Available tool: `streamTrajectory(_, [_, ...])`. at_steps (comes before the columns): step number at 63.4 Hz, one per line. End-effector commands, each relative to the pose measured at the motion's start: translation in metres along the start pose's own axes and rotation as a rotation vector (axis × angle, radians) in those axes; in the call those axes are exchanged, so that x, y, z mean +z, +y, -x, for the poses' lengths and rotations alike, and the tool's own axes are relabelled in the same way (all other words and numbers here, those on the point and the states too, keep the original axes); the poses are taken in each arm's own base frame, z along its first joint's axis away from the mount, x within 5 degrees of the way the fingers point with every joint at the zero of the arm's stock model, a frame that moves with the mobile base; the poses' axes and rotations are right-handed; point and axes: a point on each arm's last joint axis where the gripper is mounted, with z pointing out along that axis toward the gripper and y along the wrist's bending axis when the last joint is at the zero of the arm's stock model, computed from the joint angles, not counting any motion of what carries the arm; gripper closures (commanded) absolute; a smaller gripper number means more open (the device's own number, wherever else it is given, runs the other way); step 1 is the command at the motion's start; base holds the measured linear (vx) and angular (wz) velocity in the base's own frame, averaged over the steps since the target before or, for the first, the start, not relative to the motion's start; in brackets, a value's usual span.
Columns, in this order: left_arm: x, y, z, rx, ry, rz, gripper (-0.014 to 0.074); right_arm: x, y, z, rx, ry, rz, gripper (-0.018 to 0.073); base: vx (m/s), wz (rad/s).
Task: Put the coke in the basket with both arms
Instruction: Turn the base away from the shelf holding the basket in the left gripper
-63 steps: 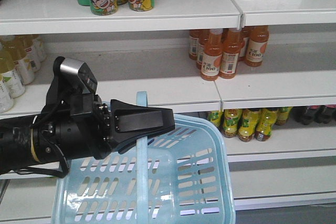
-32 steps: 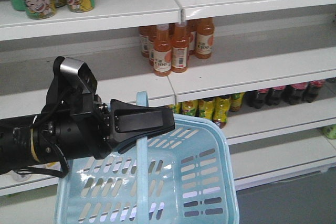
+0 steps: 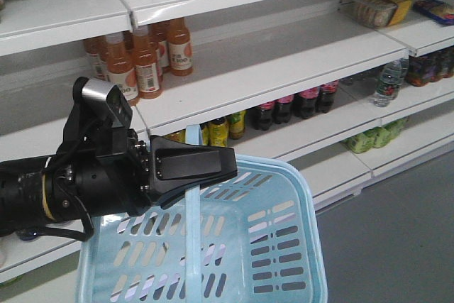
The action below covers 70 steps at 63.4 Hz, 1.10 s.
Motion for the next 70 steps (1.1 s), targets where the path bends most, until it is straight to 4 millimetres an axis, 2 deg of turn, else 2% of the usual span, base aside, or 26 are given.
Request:
streamTrajectory(1, [-0.0023,-0.0362,-0.0029,0.029,0.054,-0.257,0.0604,-0.0008,0.0006,0.002,-0.012,-0.068,0.006,0.0564,-0.03,-0.44])
streamTrajectory(70, [-0.0023,-0.0362,-0.0029,0.029,0.054,-0.257,0.0604,-0.0008,0.0006,0.0019,-0.012,-0.067,0.005,0.0564,-0.03,-0.4])
